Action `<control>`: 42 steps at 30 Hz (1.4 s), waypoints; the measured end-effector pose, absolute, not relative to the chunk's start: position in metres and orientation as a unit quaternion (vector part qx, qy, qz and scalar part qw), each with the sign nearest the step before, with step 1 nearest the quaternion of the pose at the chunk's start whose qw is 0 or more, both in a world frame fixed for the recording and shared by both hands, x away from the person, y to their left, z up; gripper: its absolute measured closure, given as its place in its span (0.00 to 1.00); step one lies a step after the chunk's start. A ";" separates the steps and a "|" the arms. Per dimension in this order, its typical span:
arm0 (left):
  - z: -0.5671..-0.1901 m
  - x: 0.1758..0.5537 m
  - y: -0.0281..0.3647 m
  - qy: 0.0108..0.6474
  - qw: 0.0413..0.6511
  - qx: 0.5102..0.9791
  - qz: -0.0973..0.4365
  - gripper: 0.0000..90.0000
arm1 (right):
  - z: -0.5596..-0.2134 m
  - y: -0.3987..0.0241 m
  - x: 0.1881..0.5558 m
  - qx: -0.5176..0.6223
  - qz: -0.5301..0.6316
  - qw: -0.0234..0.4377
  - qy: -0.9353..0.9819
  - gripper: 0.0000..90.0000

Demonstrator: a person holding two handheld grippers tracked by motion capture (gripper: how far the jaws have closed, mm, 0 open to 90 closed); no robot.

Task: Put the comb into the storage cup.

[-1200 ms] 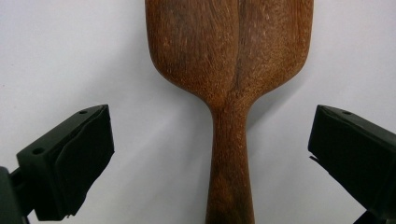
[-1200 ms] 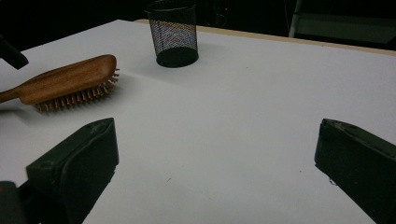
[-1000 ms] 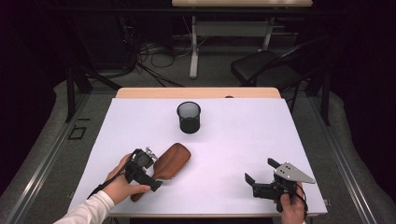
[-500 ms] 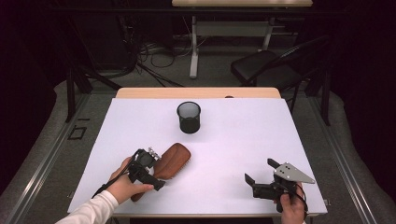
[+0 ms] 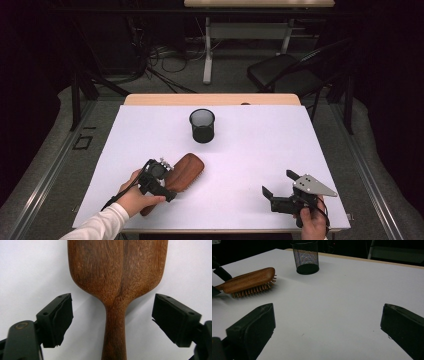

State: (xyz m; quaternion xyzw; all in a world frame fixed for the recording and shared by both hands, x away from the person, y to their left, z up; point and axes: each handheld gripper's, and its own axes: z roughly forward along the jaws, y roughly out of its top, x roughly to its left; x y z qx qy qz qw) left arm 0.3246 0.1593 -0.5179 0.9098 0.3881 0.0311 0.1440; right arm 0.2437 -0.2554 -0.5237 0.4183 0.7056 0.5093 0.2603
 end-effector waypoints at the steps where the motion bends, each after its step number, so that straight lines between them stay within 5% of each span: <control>1: -0.518 0.325 0.159 0.388 0.144 0.910 0.031 0.22 | -0.524 -0.255 0.244 0.418 0.509 0.260 0.706 0.00; 15: -0.524 0.326 0.158 0.389 0.133 0.911 0.019 0.44 | -0.524 -0.256 0.243 0.420 0.506 0.256 0.708 0.00; 42: -0.527 0.324 0.153 0.391 0.116 0.912 0.033 0.65 | -0.524 -0.256 0.244 0.417 0.504 0.258 0.711 0.00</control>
